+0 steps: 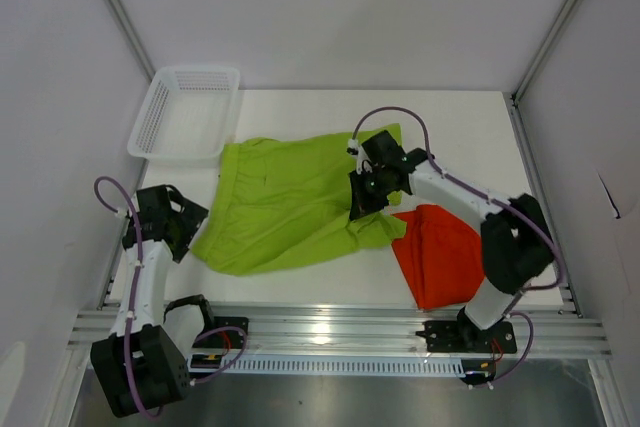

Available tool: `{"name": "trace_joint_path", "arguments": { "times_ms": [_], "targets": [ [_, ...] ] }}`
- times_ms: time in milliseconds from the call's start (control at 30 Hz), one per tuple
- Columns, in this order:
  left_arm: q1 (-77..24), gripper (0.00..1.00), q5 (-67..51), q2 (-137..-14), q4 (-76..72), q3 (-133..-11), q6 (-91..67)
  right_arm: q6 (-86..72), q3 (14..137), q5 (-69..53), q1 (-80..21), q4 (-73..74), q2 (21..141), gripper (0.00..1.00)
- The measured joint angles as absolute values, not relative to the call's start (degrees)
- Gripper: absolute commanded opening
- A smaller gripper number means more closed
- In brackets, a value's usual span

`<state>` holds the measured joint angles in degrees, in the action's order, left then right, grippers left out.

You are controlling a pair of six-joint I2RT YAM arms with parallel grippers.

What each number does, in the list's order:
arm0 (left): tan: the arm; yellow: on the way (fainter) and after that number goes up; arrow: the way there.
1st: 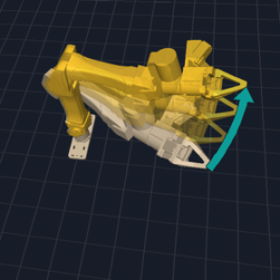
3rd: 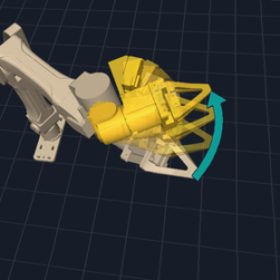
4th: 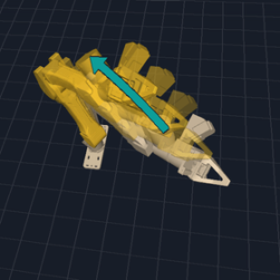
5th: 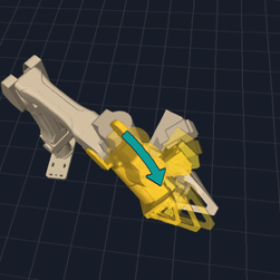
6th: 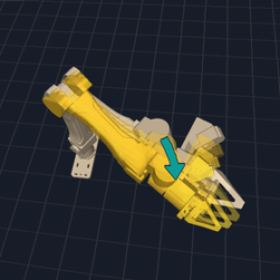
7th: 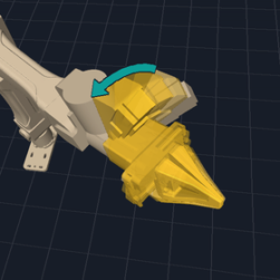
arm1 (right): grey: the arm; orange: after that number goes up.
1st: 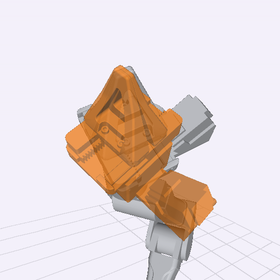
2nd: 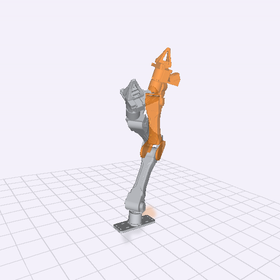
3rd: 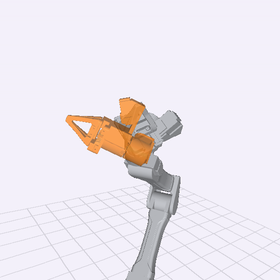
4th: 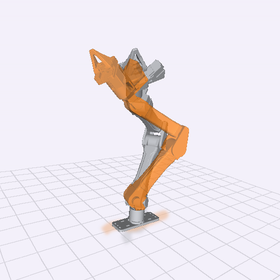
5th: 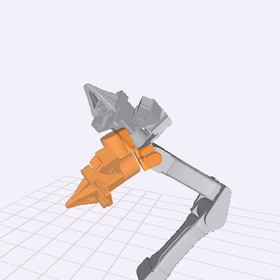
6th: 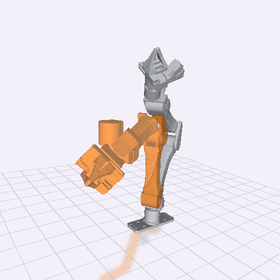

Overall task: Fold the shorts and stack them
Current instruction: Flatten the shorts out

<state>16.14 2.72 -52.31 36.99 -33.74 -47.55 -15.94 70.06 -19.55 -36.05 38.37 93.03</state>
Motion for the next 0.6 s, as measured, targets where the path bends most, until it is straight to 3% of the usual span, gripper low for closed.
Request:
{"name": "trace_joint_path", "arguments": {
  "times_ms": [200,233,333,433,600],
  "targets": [
    [16.14,0.98,2.79,-53.01,35.75,-33.74,-47.55,-12.36,82.46,-28.49,-29.45,38.81,110.08,0.00],
    [16.14,0.98,2.79,-53.28,35.57,-33.74,-47.53,-12.32,84.44,-29.61,-28.60,38.85,112.20,0.07],
    [16.14,0.98,2.79,-54.24,35.05,-33.74,-47.53,-12.91,90.06,-32.32,-26.20,38.39,117.03,0.44],
    [16.10,0.98,2.79,-55.22,34.81,-33.74,-47.51,-13.54,93.89,-34.30,-24.18,36.53,119.28,0.55],
    [16.08,0.98,2.90,-55.94,34.81,-33.74,-47.48,-15.05,91.83,-36.49,-21.47,30.87,117.30,0.56]
  ]
}}
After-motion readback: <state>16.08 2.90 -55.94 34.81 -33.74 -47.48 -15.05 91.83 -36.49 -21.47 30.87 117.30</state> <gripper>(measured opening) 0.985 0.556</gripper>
